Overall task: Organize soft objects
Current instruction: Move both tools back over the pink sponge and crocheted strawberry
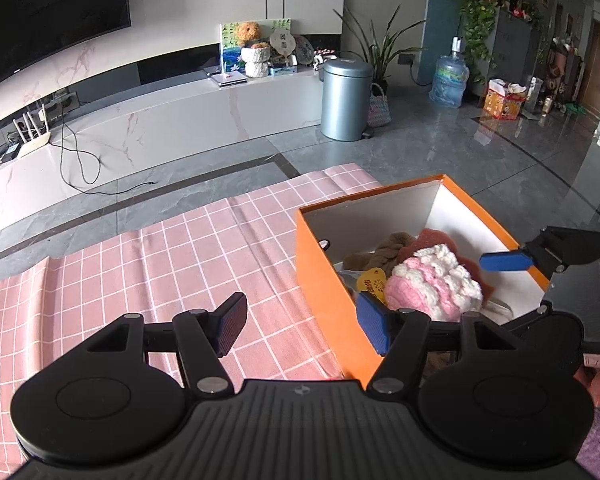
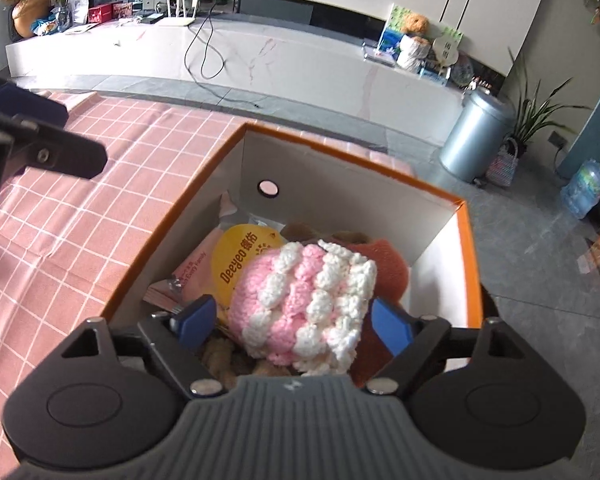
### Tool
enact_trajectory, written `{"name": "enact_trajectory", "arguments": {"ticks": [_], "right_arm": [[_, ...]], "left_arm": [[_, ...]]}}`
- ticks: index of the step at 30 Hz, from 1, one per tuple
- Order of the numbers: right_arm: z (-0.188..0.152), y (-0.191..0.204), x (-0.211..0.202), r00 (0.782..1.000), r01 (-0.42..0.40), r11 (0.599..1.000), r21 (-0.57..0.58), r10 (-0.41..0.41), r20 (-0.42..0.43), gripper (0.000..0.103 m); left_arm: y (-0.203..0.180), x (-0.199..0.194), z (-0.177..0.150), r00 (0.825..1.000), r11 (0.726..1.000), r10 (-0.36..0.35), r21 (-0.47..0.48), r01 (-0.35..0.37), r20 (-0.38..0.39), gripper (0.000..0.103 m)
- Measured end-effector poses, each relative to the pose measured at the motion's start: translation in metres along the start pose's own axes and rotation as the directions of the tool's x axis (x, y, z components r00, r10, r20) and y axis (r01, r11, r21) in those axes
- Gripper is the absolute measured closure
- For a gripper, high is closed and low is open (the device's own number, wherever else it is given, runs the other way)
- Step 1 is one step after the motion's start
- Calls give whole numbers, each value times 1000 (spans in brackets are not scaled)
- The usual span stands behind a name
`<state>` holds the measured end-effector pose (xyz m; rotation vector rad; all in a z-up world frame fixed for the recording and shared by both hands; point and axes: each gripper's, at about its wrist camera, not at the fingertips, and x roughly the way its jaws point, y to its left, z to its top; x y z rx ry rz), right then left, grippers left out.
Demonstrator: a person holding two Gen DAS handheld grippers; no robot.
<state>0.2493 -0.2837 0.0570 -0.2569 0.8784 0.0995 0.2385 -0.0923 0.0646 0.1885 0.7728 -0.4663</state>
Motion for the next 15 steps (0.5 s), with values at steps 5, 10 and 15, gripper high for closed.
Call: {"name": "enact_trajectory", "arguments": {"ticks": [5, 10, 15], "right_arm": [[-2, 11, -27, 999, 21, 1000, -20, -20, 31, 16], [-2, 27, -54, 997, 41, 998, -39, -38, 72, 16], [-5, 47, -82, 989, 25, 998, -53, -17, 145, 16]], "left_arm": [[-6, -20, -10, 1000, 1000, -11, 26, 10, 24, 29], [-3, -39, -23, 999, 1000, -19, 7, 19, 51, 29], [6, -61, -44, 995, 1000, -13, 13, 12, 103, 29]]}}
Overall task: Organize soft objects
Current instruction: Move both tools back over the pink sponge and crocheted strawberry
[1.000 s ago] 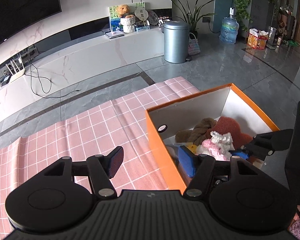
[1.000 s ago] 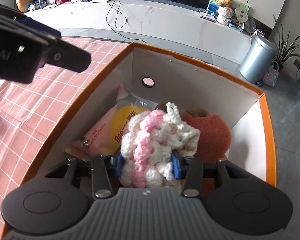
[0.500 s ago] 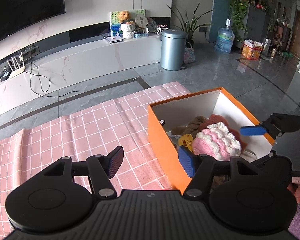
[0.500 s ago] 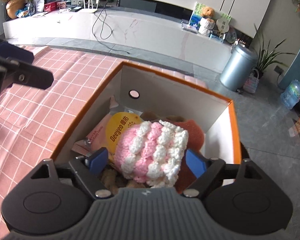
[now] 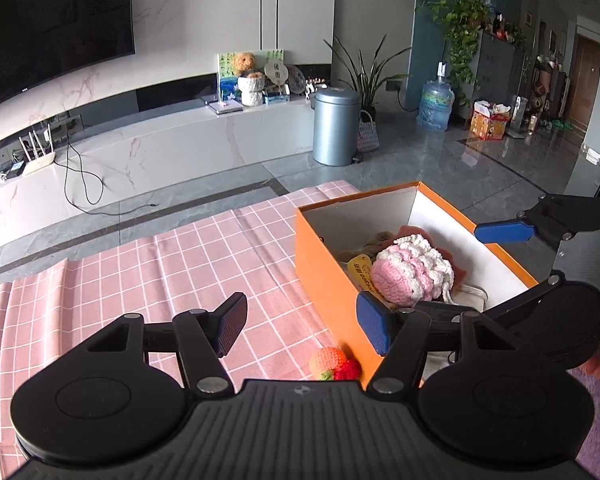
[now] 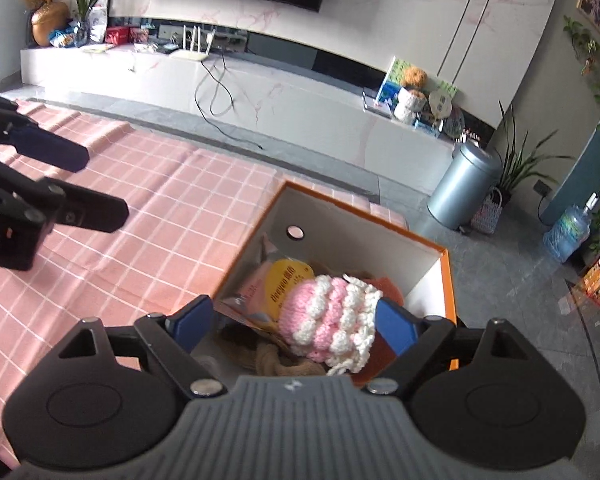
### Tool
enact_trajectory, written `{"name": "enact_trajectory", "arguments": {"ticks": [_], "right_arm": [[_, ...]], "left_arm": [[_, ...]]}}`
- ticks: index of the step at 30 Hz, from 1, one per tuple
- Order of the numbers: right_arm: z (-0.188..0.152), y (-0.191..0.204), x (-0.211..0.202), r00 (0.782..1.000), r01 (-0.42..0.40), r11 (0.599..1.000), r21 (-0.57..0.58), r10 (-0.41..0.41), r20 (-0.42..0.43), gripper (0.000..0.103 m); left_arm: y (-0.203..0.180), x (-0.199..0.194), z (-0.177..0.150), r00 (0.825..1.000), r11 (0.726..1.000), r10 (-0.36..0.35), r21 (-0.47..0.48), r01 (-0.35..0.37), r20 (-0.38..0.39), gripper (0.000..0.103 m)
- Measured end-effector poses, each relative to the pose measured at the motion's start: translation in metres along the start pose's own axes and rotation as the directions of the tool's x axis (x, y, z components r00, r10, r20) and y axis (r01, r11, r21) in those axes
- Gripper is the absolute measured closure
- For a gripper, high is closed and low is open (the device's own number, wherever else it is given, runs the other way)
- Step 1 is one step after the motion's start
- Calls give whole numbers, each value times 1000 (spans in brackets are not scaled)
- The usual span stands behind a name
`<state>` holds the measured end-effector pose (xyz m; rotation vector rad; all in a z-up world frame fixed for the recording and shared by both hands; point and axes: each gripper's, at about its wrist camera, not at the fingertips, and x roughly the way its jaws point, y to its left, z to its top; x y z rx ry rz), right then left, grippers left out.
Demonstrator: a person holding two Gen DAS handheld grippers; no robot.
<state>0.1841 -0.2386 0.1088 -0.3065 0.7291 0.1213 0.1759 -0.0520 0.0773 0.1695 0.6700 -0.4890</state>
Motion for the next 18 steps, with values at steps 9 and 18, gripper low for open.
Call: {"name": "enact_trajectory", "arguments": {"ticks": [9, 18], "right_arm": [[-20, 62, -27, 984, -88, 996, 35, 81, 158, 17], [-46, 145, 10, 991, 8, 1000, -10, -7, 133, 28]], "left_arm": [[52, -39, -72, 994, 990, 87, -119, -78, 73, 32], [113, -42, -136, 940, 901, 341, -282, -329, -9, 33]]}}
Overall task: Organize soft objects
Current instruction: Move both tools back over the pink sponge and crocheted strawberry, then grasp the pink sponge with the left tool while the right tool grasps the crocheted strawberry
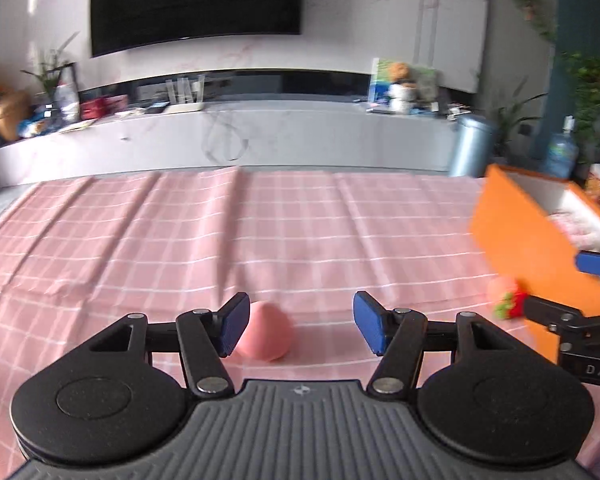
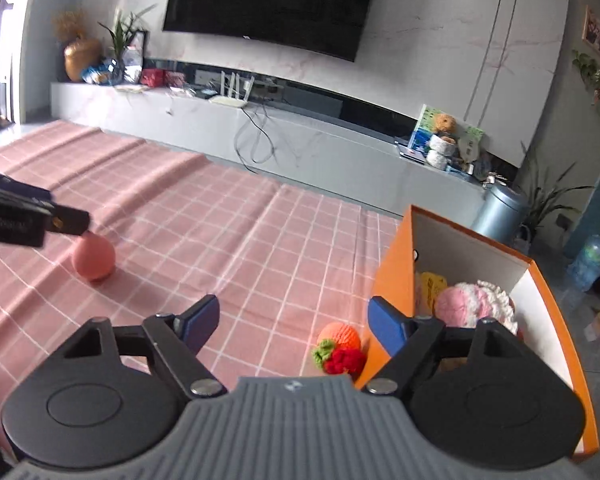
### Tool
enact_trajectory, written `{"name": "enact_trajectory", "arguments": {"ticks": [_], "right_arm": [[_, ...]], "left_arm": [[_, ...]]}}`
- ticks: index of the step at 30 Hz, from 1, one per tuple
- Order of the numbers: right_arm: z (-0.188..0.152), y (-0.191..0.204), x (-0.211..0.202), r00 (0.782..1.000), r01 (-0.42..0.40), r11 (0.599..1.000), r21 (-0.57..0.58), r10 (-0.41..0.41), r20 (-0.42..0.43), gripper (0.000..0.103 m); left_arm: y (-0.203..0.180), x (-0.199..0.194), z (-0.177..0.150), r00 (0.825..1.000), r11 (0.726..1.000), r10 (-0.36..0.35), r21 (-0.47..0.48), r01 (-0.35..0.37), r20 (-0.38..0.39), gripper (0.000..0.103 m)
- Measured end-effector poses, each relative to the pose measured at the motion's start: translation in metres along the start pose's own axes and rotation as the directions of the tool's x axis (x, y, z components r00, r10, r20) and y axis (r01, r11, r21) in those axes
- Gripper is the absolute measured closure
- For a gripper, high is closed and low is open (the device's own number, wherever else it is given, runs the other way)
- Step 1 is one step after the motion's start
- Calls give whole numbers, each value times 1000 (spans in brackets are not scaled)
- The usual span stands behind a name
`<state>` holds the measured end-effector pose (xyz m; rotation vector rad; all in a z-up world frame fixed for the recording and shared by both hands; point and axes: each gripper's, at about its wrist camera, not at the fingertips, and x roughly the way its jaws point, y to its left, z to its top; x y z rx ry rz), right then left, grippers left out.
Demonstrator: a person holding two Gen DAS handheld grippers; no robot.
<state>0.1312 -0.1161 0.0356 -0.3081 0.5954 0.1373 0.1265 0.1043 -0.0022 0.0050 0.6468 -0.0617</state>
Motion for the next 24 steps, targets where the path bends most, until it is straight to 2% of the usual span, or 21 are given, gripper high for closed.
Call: {"name": "enact_trajectory", "arguments": {"ticks": [3, 7, 9, 12, 16, 18, 20, 21, 24], "right_arm": [[-10, 14, 22, 996, 83, 996, -14, -83, -27, 34], [-20, 22, 45, 982, 182, 983, -31, -183, -38, 35], [-25, 27, 55, 969, 245, 967, -73, -247, -25, 35], [-28, 34, 71, 944, 326, 936, -131, -330, -5, 35], [-31, 43, 95, 919, 382, 905, -188, -394, -27, 37], [-33, 42, 104, 917, 380, 908, -176, -395, -61, 42], [-35, 38, 113, 910, 388, 908, -160, -405, -90, 44], [-36, 37, 116, 908, 390, 907, -161, -407, -97, 48], [-38, 39, 122, 903, 401, 899, -174, -421, -92, 49]], "left_arm": [[6, 11, -4, 1000, 1000, 18, -6, -18, -16, 33], [1, 28, -12, 999, 998, 54, 31, -53, -9, 33], [-2, 36, -15, 999, 999, 48, 23, -48, -10, 33], [-7, 47, -20, 996, 995, 90, 38, -90, -12, 33], [-9, 56, -25, 993, 993, 110, 52, -108, -35, 33], [-6, 60, -26, 992, 992, 120, 41, -118, -46, 33], [-4, 62, -26, 991, 993, 119, 25, -118, -53, 33], [-3, 65, -27, 991, 992, 125, 19, -124, -54, 33], [0, 71, -28, 990, 992, 129, 13, -128, -58, 33]]}}
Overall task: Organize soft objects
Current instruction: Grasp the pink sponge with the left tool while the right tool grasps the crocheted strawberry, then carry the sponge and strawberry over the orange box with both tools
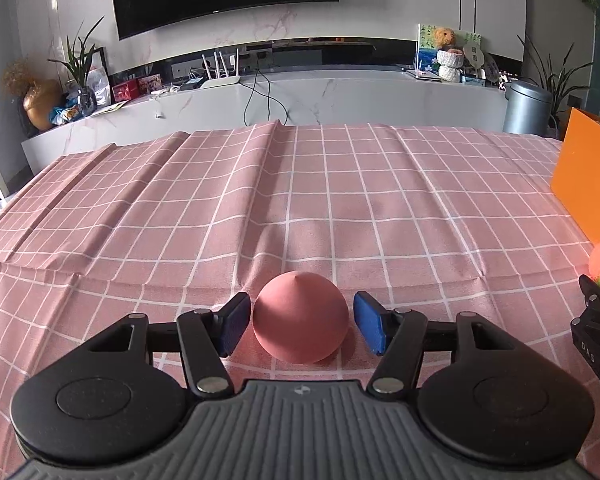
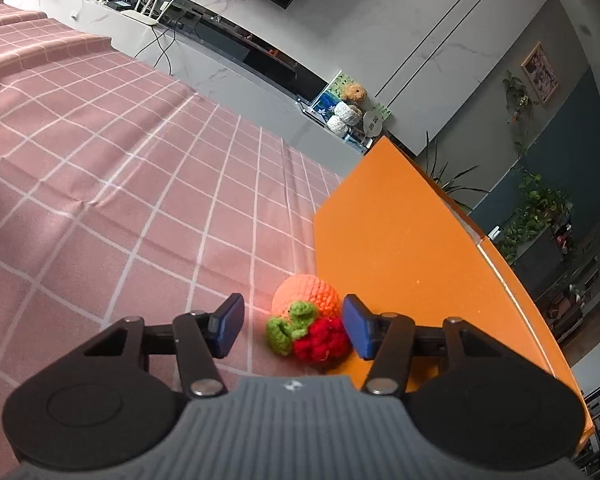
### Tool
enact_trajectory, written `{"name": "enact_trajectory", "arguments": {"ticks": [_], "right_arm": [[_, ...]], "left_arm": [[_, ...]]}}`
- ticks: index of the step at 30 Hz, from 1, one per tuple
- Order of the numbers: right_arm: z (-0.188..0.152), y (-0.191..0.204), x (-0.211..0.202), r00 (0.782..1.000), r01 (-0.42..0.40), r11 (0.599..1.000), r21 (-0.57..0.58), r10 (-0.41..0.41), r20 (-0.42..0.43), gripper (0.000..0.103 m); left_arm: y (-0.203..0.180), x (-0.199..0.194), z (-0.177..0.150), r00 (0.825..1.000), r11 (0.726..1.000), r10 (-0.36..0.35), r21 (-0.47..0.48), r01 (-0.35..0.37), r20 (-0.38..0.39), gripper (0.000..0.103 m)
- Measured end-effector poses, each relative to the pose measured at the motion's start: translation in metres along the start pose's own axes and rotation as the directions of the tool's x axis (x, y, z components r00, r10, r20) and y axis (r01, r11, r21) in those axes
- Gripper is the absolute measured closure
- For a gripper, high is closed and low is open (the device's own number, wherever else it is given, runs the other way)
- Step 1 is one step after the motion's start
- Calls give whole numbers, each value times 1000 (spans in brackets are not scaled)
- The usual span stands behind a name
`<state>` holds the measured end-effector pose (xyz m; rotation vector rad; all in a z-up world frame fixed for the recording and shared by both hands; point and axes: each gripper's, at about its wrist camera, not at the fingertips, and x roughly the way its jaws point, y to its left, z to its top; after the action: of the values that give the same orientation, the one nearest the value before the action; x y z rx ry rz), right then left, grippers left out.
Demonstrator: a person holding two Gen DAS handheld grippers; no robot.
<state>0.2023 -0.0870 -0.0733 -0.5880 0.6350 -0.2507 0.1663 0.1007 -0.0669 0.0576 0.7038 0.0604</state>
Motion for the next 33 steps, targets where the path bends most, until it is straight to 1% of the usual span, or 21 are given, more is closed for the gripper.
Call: {"name": "enact_trajectory", "arguments": {"ticks": [5, 7, 8, 9, 11, 17, 20, 23, 33], "right_arm": [[-1, 4, 3, 1000, 23, 1000, -13, -23, -2, 52], [-2, 4, 4, 999, 32, 999, -19, -32, -8, 55], [-3, 3, 4, 999, 39, 999, -21, -40, -7, 60], [-3, 2, 3, 999, 36, 999, -19, -36, -3, 62], [-3, 0, 2, 1000, 22, 1000, -12, -22, -2, 62], [-4, -6, -3, 1000, -19, 1000, 9, 19, 9, 63], [-3, -10, -8, 998, -62, 997, 36, 62, 19, 64], [-3, -10, -13, 994, -105, 994, 42, 103, 38, 64], [-2, -22, -45, 979, -177, 982, 70, 169, 113, 66]], "left_arm": [[-4, 8, -3, 999, 1000, 31, 5, -31, -18, 33], [-5, 10, -4, 999, 999, 44, 11, -44, -21, 38], [-4, 11, -4, 999, 999, 49, 10, -48, -24, 40], [-3, 11, -5, 998, 999, 50, 4, -50, -27, 42], [-1, 12, -5, 999, 999, 43, -7, -43, -24, 43], [-2, 12, -4, 999, 999, 47, 12, -46, -21, 47], [-1, 12, -2, 999, 1000, 29, 1, -29, -29, 49], [-3, 11, -2, 999, 1000, 22, 16, -21, -31, 50], [-13, -12, 3, 999, 999, -31, 42, 29, 30, 51]]}}
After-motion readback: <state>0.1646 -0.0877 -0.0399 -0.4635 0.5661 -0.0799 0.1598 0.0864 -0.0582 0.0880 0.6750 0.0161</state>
